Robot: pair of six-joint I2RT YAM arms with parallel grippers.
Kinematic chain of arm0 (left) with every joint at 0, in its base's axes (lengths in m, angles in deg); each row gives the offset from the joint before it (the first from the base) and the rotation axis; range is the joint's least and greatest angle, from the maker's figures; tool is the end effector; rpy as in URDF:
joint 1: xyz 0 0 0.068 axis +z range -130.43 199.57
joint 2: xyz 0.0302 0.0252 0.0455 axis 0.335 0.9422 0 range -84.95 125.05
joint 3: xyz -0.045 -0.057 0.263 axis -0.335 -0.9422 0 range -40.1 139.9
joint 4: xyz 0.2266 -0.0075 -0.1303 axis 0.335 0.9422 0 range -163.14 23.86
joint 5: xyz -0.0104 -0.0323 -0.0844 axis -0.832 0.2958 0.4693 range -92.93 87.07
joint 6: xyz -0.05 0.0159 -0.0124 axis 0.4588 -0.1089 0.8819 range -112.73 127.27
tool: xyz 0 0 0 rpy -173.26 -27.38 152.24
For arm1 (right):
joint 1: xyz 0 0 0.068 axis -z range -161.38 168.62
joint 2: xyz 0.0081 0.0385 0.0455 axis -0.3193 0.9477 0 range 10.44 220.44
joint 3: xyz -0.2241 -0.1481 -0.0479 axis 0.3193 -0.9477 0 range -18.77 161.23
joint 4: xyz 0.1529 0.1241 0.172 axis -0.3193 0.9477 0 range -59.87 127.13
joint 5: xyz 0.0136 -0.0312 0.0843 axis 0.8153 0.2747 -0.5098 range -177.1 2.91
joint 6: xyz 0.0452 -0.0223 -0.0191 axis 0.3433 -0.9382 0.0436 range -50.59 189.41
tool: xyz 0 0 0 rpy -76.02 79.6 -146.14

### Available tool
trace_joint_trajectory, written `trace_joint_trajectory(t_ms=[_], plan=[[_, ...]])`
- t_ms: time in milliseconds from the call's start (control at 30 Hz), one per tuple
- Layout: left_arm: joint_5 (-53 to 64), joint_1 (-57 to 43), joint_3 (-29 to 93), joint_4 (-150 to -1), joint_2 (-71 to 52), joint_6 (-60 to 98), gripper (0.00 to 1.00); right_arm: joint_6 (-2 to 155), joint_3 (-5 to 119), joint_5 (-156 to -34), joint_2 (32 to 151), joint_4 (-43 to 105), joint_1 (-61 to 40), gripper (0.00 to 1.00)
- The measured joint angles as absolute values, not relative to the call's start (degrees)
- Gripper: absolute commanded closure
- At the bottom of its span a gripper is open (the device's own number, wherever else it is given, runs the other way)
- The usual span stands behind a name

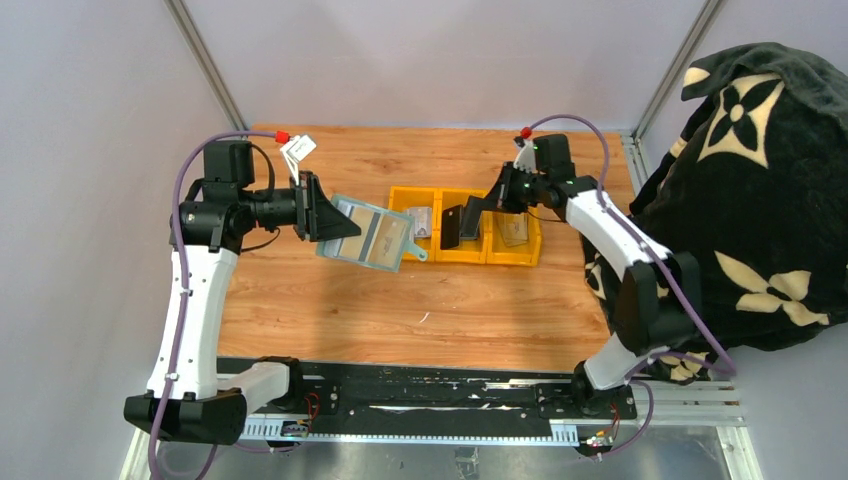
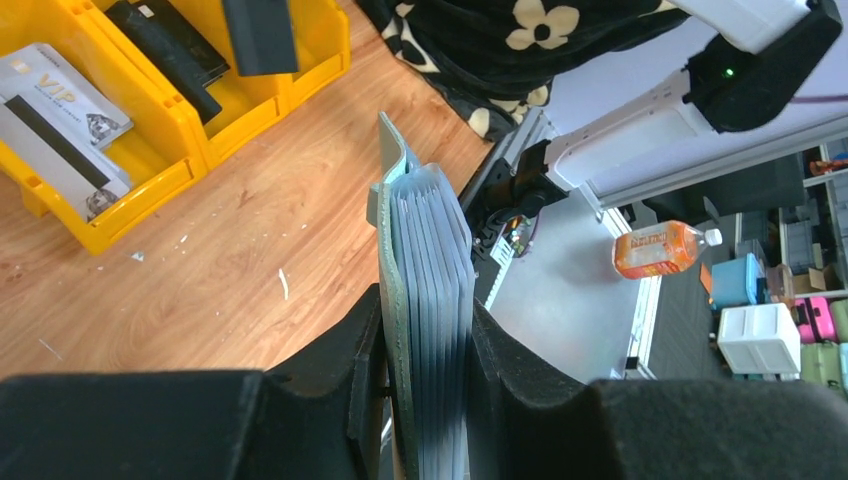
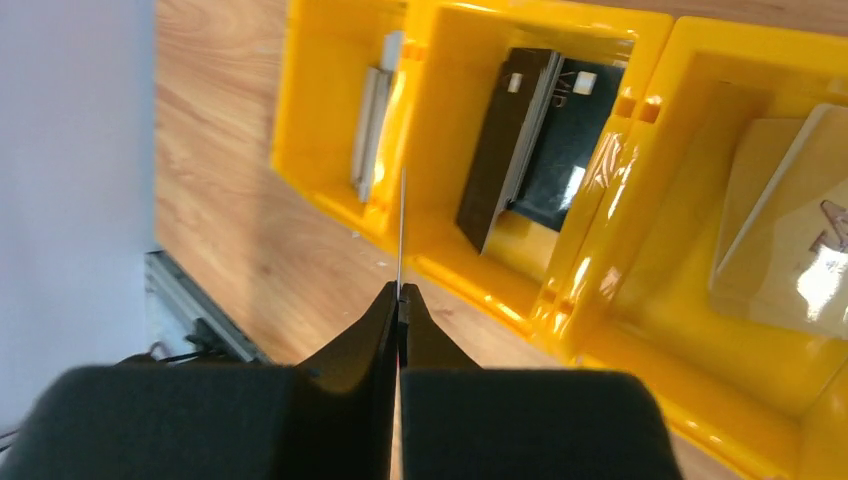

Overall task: Take the credit cards out of the card holder
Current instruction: Place the credit card in the storage box, then remove the credit card from the card holder.

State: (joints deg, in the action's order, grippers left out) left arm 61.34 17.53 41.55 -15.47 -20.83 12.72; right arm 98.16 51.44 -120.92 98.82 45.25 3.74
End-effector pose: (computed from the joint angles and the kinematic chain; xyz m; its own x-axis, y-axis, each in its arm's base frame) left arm 0.1875 -0.0388 0.4243 -0.7081 -0.0159 -0.7059 0.6394 0.4096 -0.6507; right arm 0.3337 0.1091 0.3013 -0.7838 0.2051 -0.5861 -0.3264 0.6669 0.6699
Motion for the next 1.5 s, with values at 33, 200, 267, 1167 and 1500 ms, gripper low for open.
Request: trace_joint_trajectory(t_ms=[33, 200, 267, 1167, 1500], plan=[[61.4, 17.5, 41.5, -15.5, -20.9, 12.7, 0.87, 97.2, 53.1, -119.5, 101.1, 46.3, 3.0, 1.00], [61.8, 17.5, 41.5, -15.4, -21.4, 12.8, 0.87, 93.2, 62.4, -111.4, 111.8, 51.9, -2.3, 1.00], [62.1, 17.5, 41.5, -15.4, -21.8, 12.7, 0.88, 92.2, 64.9, -108.7, 115.0, 53.1, -4.0, 1.00], [67.8, 17.5, 41.5, -15.5, -23.0, 12.4, 0.92, 119.9, 56.3, -144.3, 93.8, 5.4, -14.3, 0.20], [69.6, 17.5, 41.5, -15.6, -23.5, 12.4, 0.94, 109.8, 57.5, -150.5, 93.8, 13.7, -21.5, 0.39]])
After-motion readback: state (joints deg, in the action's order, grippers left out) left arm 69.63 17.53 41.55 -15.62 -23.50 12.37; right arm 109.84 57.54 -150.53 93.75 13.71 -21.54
